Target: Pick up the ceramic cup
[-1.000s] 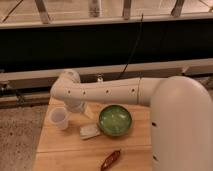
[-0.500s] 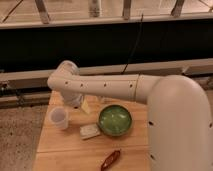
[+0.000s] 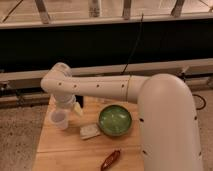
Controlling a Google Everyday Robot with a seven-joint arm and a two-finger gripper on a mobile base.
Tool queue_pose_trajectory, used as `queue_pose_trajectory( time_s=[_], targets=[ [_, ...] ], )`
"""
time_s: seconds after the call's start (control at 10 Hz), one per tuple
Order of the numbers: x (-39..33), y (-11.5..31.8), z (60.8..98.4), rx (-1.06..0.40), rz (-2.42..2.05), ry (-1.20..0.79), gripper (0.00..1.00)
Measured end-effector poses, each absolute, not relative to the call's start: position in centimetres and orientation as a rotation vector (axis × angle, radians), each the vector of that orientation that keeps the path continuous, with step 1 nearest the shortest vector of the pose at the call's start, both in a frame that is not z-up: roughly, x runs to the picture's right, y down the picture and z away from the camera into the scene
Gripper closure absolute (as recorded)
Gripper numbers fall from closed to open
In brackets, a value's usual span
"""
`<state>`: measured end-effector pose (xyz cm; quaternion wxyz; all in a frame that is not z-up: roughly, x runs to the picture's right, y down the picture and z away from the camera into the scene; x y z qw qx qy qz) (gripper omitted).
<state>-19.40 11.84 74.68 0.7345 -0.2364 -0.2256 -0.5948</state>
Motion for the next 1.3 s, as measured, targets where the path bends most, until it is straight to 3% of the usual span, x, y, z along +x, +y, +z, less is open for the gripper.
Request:
queue_pose_trajectory(
  time_s=[0.5, 0.6, 1.3],
  targets=[
    [-19.6, 15.0, 77.2, -0.534, -1.281, -0.535, 0.21],
    [-19.7, 15.5, 77.7, -0.534, -1.257, -0.550, 0.26],
    [-21.1, 16.9, 78.3, -0.480, -1.228, -0.611, 0.96]
  ],
)
